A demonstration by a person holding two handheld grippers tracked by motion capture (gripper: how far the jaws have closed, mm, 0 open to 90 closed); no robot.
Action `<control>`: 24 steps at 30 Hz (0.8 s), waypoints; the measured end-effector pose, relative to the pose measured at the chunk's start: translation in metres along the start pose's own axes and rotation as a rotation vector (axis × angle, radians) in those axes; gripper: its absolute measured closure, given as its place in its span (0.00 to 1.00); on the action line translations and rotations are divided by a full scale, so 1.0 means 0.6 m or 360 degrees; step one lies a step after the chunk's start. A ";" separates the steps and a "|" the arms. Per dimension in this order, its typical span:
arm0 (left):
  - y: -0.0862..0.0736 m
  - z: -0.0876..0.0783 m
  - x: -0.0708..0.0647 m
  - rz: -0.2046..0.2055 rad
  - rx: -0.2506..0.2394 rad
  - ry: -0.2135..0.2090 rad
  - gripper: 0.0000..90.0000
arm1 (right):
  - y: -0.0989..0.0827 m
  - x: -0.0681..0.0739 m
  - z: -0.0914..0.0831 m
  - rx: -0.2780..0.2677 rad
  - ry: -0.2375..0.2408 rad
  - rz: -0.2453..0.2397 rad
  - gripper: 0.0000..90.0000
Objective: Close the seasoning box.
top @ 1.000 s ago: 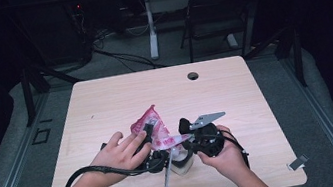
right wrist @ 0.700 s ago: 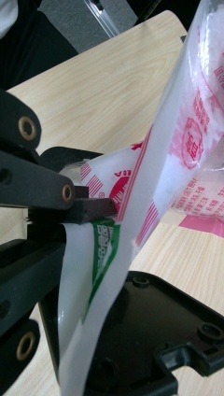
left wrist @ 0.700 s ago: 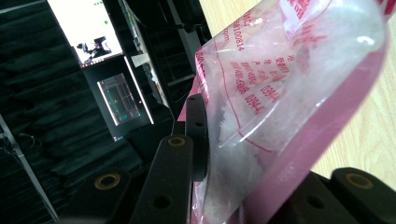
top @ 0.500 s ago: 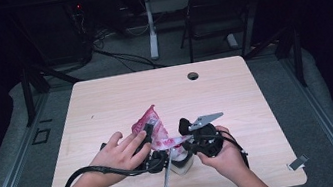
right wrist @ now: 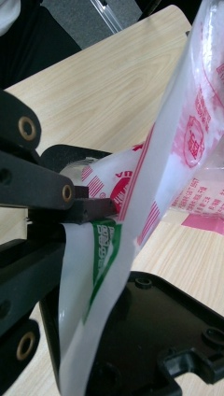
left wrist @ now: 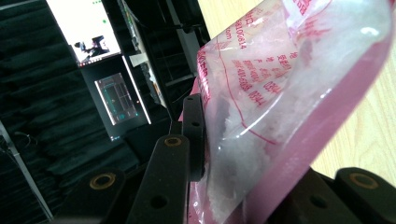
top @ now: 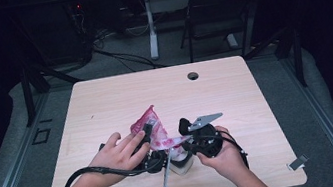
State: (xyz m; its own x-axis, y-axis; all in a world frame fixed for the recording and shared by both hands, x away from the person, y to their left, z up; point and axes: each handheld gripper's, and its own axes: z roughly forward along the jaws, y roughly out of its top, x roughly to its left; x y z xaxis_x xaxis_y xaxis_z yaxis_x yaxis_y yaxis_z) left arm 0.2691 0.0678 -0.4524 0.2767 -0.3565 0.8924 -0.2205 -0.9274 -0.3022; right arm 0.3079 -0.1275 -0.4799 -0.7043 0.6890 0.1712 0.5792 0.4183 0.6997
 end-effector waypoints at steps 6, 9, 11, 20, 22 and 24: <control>0.001 0.000 0.000 0.0006 -0.0005 0.0007 0.90 | 0.000 -0.001 0.000 -0.0005 0.0000 0.0005 1.00; 0.000 0.000 -0.001 -0.0001 -0.0002 -0.0002 0.90 | 0.000 -0.001 0.000 -0.0002 0.0003 0.0002 1.00; 0.000 0.000 -0.001 0.0002 -0.0006 0.0018 0.89 | 0.000 -0.001 0.001 -0.0006 0.0002 0.0004 1.00; 0.000 0.000 -0.001 -0.0011 -0.0005 0.0005 0.90 | 0.000 -0.004 0.000 -0.0018 -0.0001 -0.0001 1.00; -0.001 0.001 0.000 -0.0007 -0.0015 0.0009 0.90 | 0.000 -0.004 -0.001 -0.0007 0.0001 -0.0004 1.00; -0.002 -0.001 0.001 -0.0016 -0.0009 0.0009 0.90 | -0.001 -0.004 -0.001 -0.0018 0.0008 0.0002 1.00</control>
State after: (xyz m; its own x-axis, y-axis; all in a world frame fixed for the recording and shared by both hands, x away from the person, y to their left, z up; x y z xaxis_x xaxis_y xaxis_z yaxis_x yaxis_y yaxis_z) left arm 0.2691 0.0686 -0.4515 0.2734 -0.3468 0.8972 -0.2229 -0.9302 -0.2916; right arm 0.3088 -0.1298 -0.4801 -0.7054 0.6868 0.1755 0.5755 0.4104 0.7074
